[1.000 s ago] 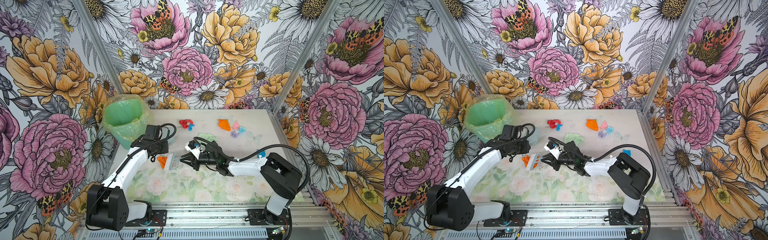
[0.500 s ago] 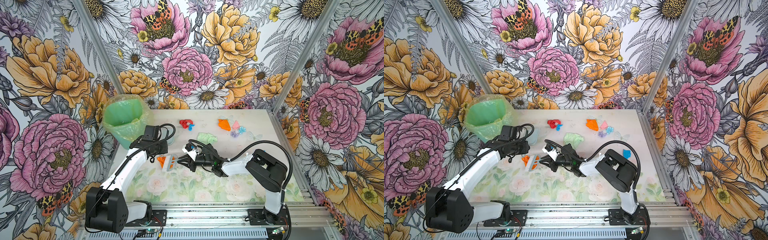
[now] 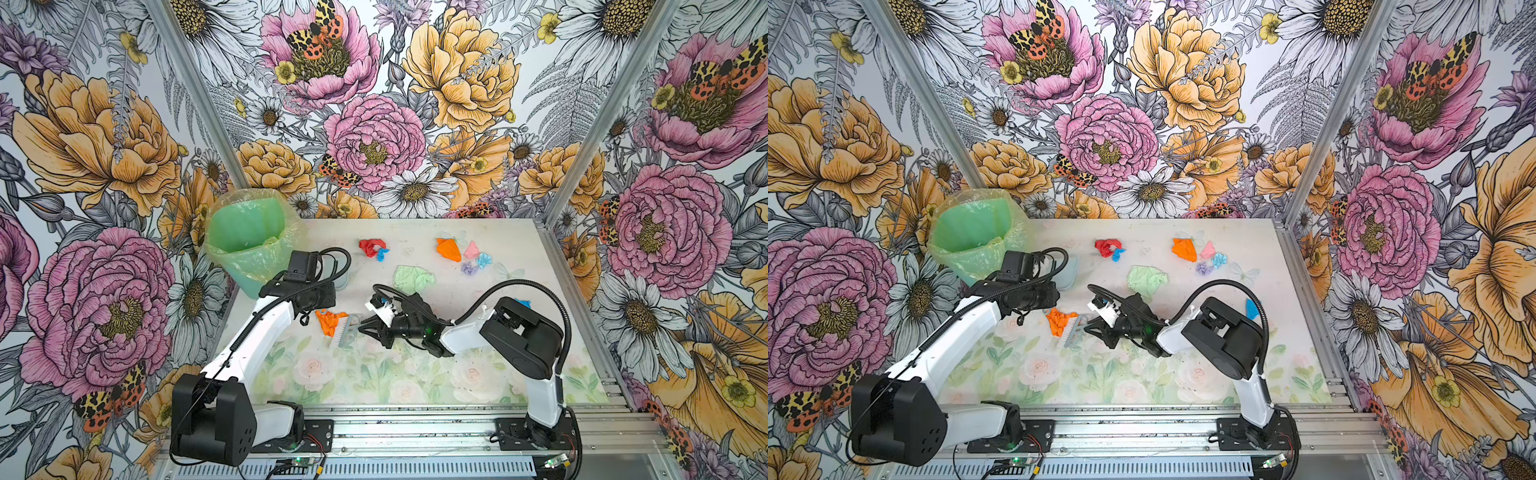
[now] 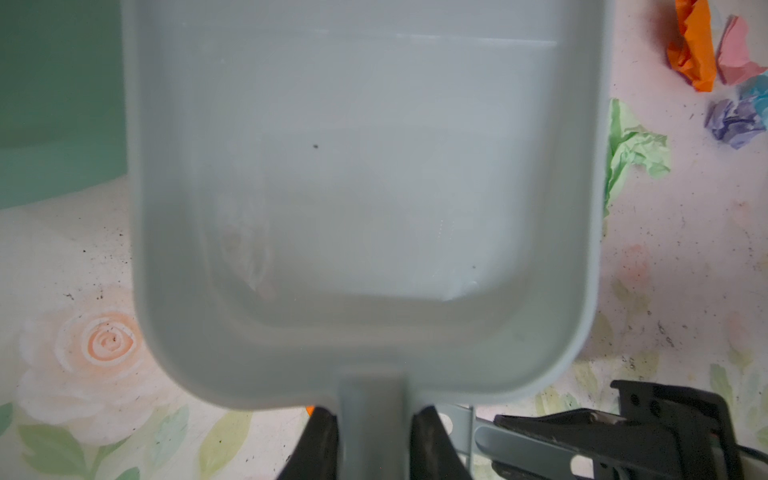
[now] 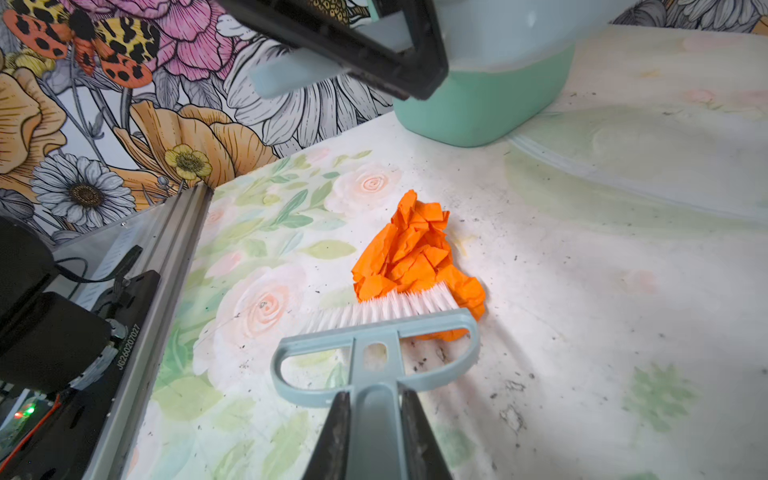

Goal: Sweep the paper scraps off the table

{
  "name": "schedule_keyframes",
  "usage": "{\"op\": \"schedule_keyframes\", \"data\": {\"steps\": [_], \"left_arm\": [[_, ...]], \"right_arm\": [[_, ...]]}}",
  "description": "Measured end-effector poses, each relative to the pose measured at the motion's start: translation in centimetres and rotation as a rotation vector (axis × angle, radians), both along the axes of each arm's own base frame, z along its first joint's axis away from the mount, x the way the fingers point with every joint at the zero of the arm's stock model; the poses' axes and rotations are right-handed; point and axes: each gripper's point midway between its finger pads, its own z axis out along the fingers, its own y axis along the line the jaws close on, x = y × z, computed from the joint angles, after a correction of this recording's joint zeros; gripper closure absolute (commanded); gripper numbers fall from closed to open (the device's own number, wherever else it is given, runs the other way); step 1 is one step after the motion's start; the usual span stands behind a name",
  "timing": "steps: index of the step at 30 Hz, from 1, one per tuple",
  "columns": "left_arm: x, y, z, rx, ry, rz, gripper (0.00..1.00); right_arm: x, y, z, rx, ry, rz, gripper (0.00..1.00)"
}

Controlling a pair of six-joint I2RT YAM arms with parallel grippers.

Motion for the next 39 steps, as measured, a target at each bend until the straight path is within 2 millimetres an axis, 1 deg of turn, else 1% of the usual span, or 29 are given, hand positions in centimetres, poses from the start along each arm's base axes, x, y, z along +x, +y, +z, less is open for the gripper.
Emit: {"op": "schedule_keyframes", "data": {"steps": [5,7,12,17,21,26,31,34,37,39], "left_arm": [[0.0,0.0,0.0,0.0,0.0,0.0,0.85],[0.0,0.0,0.0,0.0,0.0,0.0,0.85],[0.0,0.0,0.0,0.0,0.0,0.0,0.85],[-0.2,-0.2,-0.3,-0.001,0.007,-0.005,0.85],[-0.7,-0.9,-1.0,-0.011,0.027,-0.006,0.85],[-2.1,-2.1,-2.4,-0.019,0.067,-0.023,0.86],[-3.3,-2.7,-3.0,-0.032,0.082,-0.024,0.86],[-3.9,-3.0,-3.2,-0.041,0.088,-0.023,0.86],[-4.4,-3.7,-3.3,-0.047,0.099,-0.034,0.87],[-4.7,-4.4,-3.4,-0.05,0.105,-0.049,0.88]], "right_arm": [[1.5,-1.7,-1.3,-0.058,0.002,-0.068,1.0],[2.3,-2.7,-1.4,-0.074,0.004,-0.098,1.0],[5.0,-5.7,-0.6,-0.104,-0.007,-0.195,1.0],[6.6,-8.0,0.2,-0.123,-0.015,-0.237,1.0],[6.5,-8.6,1.7,-0.086,-0.017,-0.204,1.0],[6.7,-9.3,4.8,-0.031,-0.02,-0.161,1.0],[7.9,-10.2,7.8,-0.033,-0.046,-0.165,1.0],[8.7,-11.3,9.3,-0.042,-0.066,-0.197,1.0],[9.6,-12.7,9.9,-0.063,-0.075,-0.253,1.0],[10.2,-13.5,10.0,-0.08,-0.079,-0.293,1.0]]}}
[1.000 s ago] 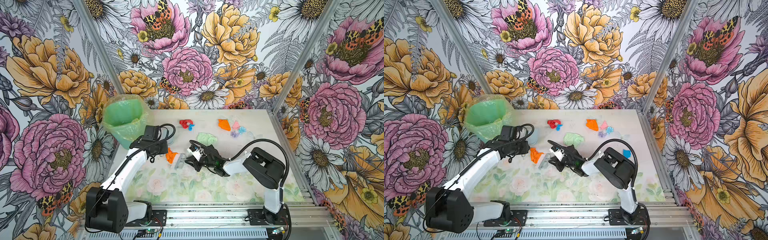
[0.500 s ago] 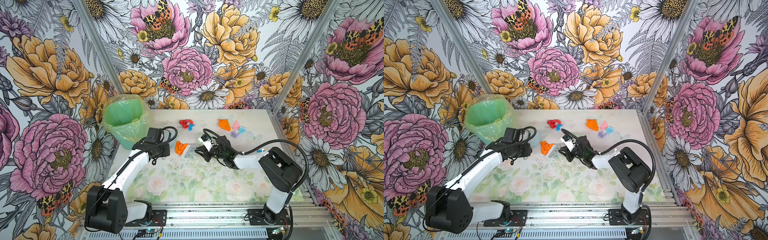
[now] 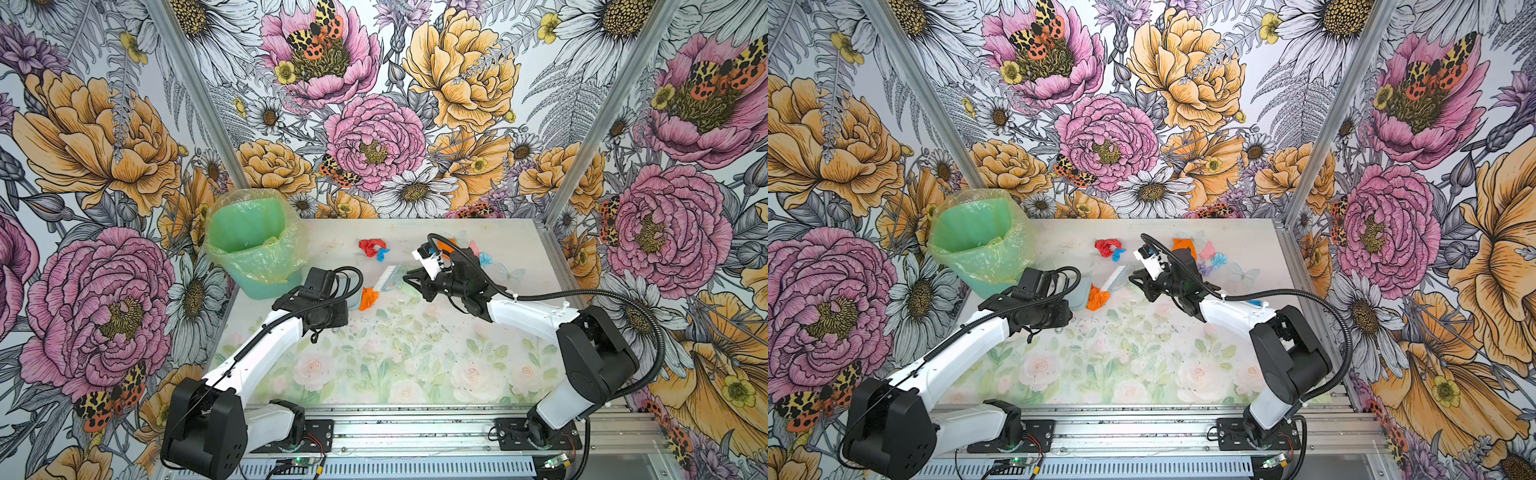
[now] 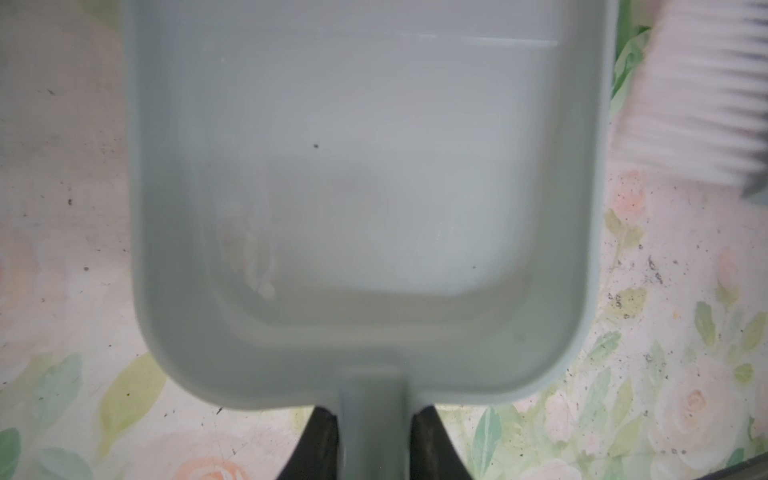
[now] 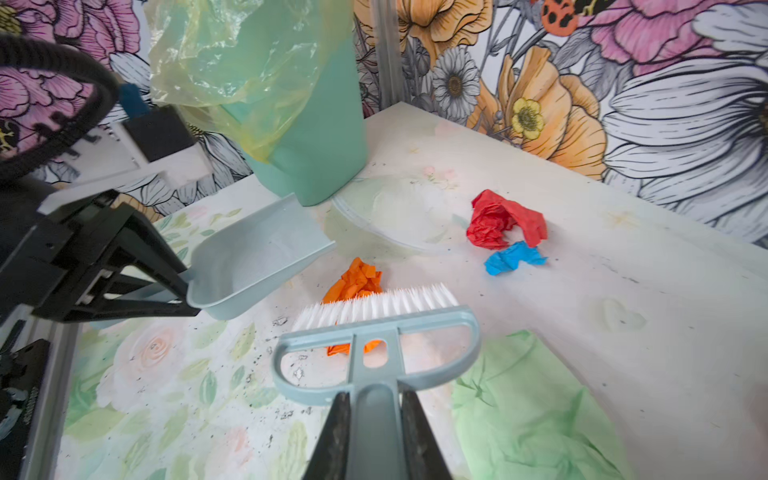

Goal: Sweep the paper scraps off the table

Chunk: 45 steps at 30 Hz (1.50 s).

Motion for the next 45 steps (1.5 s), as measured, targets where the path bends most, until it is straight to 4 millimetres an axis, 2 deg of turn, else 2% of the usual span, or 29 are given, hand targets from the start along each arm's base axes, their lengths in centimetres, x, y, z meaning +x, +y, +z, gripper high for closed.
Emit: {"op": "schedule_keyframes", "data": {"steps": [5,10,16,30,40,45], "left_arm": [[-1.4,-1.8,-0.4,-0.007,0.029,-0.043,0.89],[-3.6,-2.2,-1.7,-0.011,0.074,-0.042,0.88],[-4.9,-2.8,-1.0,-0.043,0.066,-0.025,0.88],[-5.6,-1.8,-0.9,0.009,0.165,0.049,0.91],[-7.2,-0.8,-3.7,0.093,0.241,0.131,0.94],[-7.5,-0.3,-5.0,0.15,0.274,0.151,0.94]], "right_arm": [[1.6,-1.7,-0.5,-0.051,-0.003,-0.109,1.0],[2.5,-2.5,-0.4,-0.081,-0.011,-0.172,1.0],[2.9,-2.6,0.1,-0.084,-0.023,-0.189,1.0],[3.7,-2.8,1.1,-0.094,-0.061,-0.213,1.0],[3.9,-2.6,1.9,-0.095,-0.082,-0.205,1.0],[3.6,-1.8,2.1,-0.114,-0.1,-0.194,1.0]]}}
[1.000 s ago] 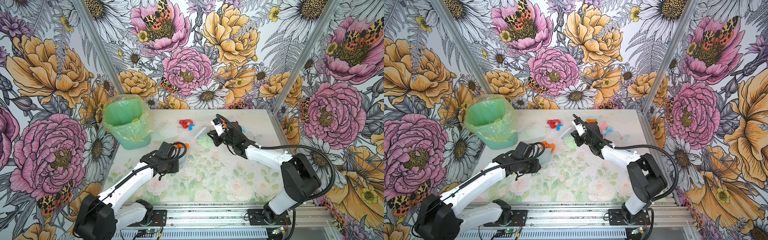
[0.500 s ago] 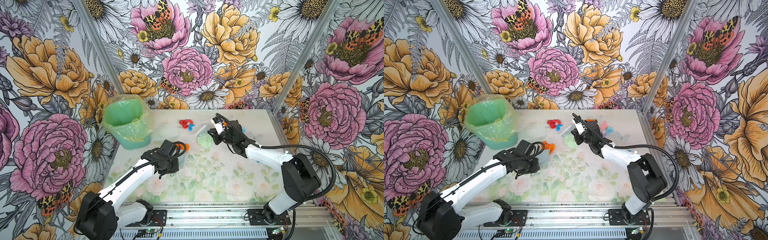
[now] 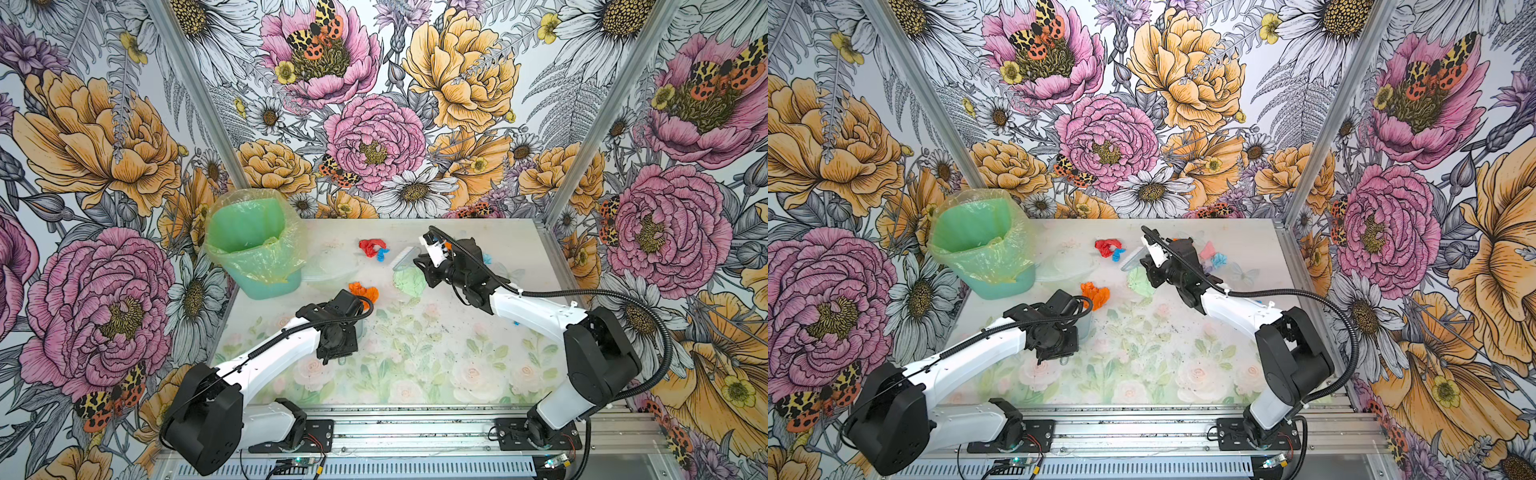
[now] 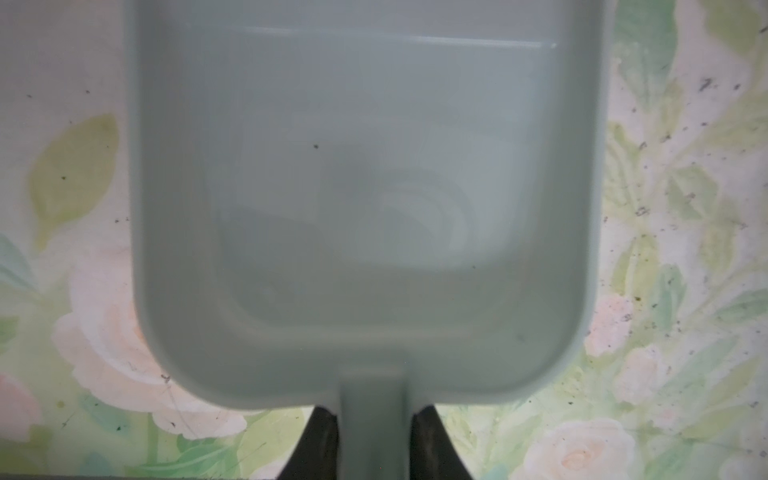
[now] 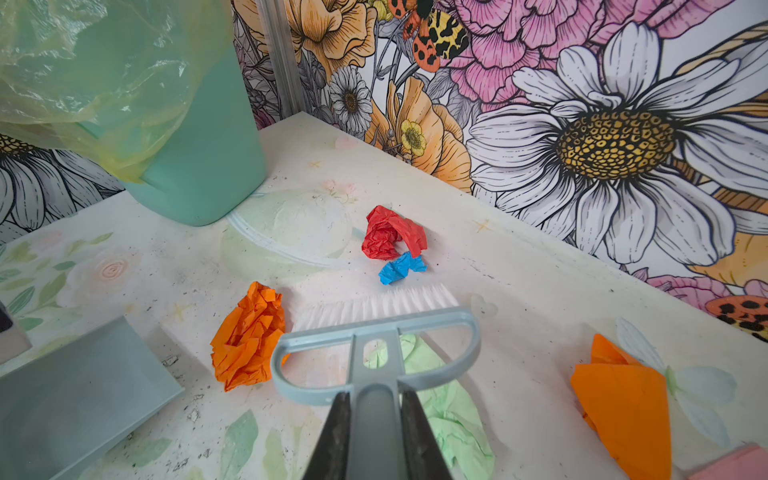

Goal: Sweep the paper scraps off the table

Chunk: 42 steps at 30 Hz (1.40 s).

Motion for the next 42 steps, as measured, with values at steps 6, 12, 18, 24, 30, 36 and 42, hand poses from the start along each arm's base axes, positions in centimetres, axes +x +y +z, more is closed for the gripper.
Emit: {"op": "schedule_keyframes", "data": {"steps": [6,12,18,24,30,36,42], "left_arm": [[0.1,0.3,-0.5,0.03,0.009,0.001,0.92],[0.5,0.0,-1.0,0.035,0.009,-0.027,0.93],[0.7,-0.1,-1.9,0.053,0.028,-0.062,0.93],[1.0,-0.4,-2.2,0.055,0.028,-0.091,0.93],[1.4,-0.6,-2.3,0.055,0.024,-0.106,0.93],[1.8,-1.0,-2.7,0.046,0.022,-0.12,0.93],[2.4,-1.1,-2.6,0.027,0.005,-0.12,0.94]], "right_arm": [[0.0,2.3,-0.3,-0.029,-0.018,0.014,1.0],[0.9,4.4,-2.8,-0.084,0.009,0.0,1.0],[1.4,5.2,-5.6,-0.149,0.053,-0.014,1.0],[0.8,5.8,-7.6,-0.197,0.079,0.01,1.0],[0.0,6.6,-8.1,-0.221,0.082,0.04,1.0],[-1.0,7.7,-8.2,-0.226,0.076,0.09,1.0],[-2.1,8.2,-8.7,-0.245,0.089,0.136,1.0]]}}
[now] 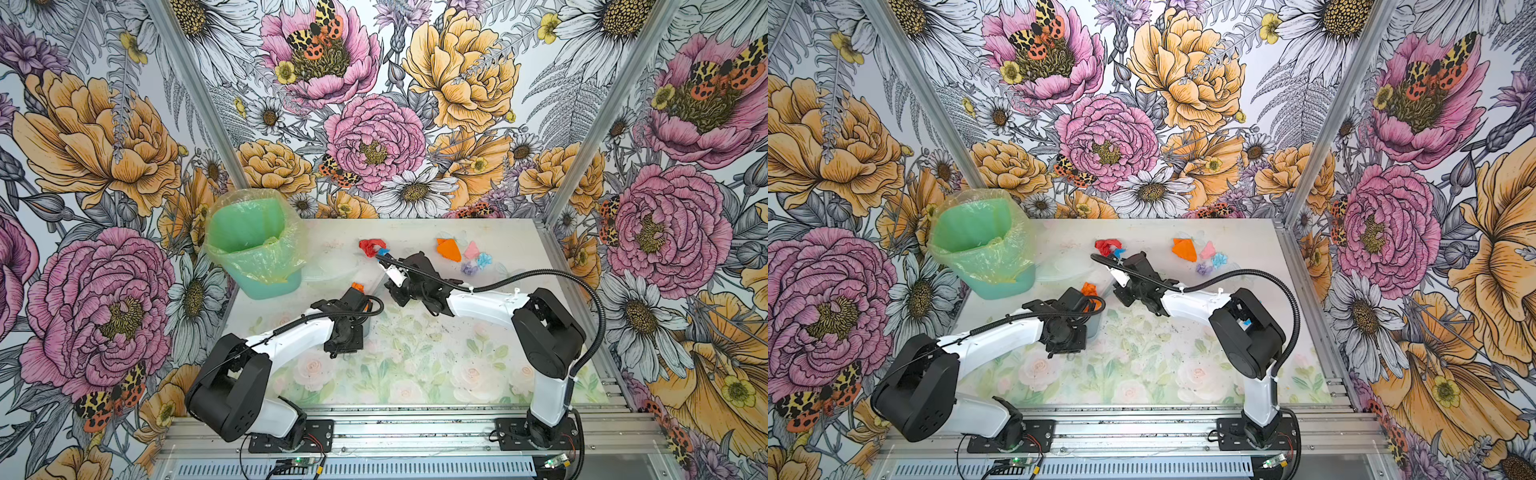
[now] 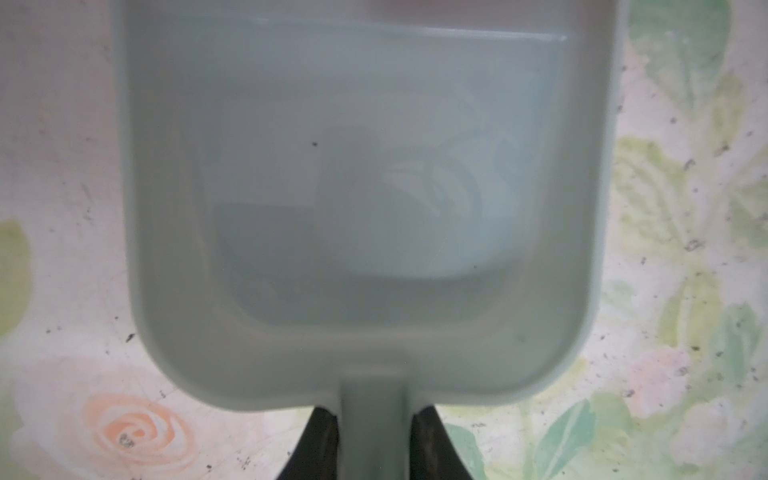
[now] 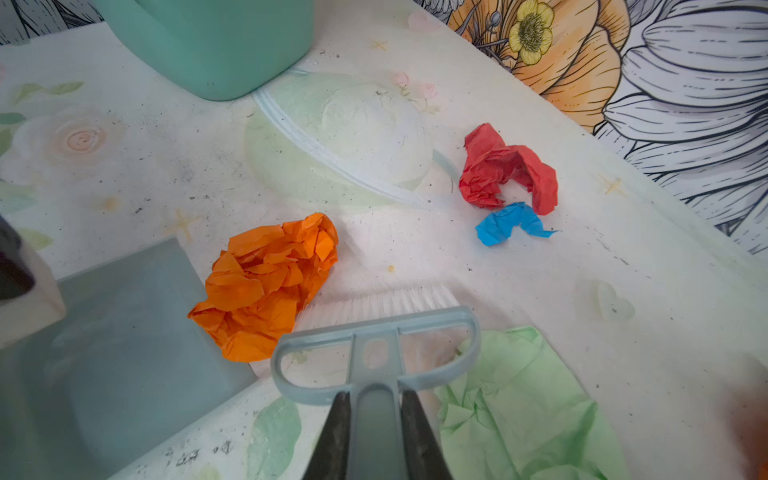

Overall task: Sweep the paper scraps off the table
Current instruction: 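Sweep the orange scrap into the dustpan with the brush in the right gripper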

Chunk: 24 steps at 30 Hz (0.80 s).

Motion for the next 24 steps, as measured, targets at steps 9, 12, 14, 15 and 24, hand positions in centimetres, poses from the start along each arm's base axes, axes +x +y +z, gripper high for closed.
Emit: {"op": "schedule_keyframes", "data": {"steps": [9,12,14,15,24], "left_arm": [[0.4,0.4,-0.1,-0.008,-0.006,0.005,0.94],[0.3,0.4,-0.2,-0.01,-0.004,0.005,0.94],[0.3,0.3,-0.1,-0.013,-0.008,0.004,0.94],[0.3,0.3,-0.1,-0.014,-0.01,0.005,0.94],[0.3,0.3,0.1,-0.021,-0.015,0.005,0.94]], "right_arm": [[-0.7,-0.4,0.7,0.022,-0.021,0.012,1.0],[0.0,-0.2,1.7,0.049,-0.033,-0.002,1.0],[0.8,0.3,2.9,0.087,-0.048,-0.018,1.0],[1.2,0.7,3.6,0.111,-0.061,-0.023,1.0],[4.2,2.8,4.5,0.213,-0.079,-0.068,1.0]]}}
